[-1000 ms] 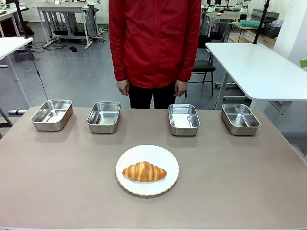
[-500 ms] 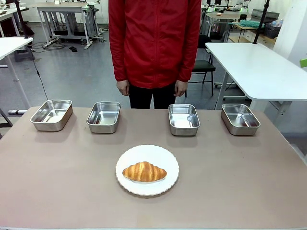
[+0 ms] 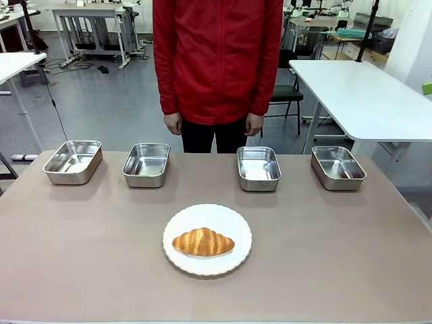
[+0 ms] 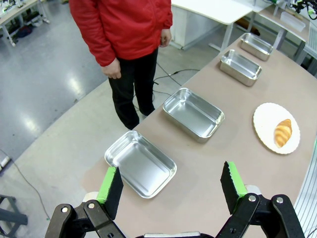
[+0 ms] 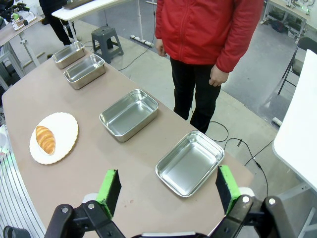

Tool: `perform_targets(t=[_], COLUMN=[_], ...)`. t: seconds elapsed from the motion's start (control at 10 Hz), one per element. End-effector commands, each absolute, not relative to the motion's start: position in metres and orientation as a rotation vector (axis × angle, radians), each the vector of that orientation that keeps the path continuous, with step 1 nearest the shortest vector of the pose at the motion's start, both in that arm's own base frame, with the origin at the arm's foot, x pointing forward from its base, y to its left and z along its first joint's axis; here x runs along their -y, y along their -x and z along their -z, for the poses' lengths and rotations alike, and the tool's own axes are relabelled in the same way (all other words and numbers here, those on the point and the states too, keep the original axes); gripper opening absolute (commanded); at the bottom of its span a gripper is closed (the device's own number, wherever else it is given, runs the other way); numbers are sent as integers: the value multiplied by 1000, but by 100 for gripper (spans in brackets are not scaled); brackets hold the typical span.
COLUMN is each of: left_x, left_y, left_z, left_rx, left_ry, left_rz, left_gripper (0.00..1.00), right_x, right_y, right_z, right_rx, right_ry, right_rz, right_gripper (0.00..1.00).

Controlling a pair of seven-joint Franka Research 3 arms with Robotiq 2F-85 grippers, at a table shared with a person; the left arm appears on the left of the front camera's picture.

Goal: Place the bread in the container.
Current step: Place the Butter Roll into the Airtight Container indicated by the human.

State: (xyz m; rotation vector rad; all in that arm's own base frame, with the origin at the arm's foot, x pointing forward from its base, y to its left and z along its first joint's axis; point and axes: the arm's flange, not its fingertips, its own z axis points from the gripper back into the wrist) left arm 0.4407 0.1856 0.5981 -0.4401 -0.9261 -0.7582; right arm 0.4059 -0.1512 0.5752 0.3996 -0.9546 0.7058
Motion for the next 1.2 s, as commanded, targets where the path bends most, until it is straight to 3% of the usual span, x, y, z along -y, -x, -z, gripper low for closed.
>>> perform_targets(t=[0.0, 1.1], left_x=[-186, -186], left_y=[-439, -439], left_z=[-599, -599], left_rx=[929, 929], left_ry=[440, 440], left_rz=[757, 757], left_gripper=[100, 100], right_x=[151, 151], right_y=[-407, -407], right_z=[-576, -576], right_rx=[964, 964], right_ry=[-407, -407], right_rz=[-709, -709], right_gripper=[100, 100])
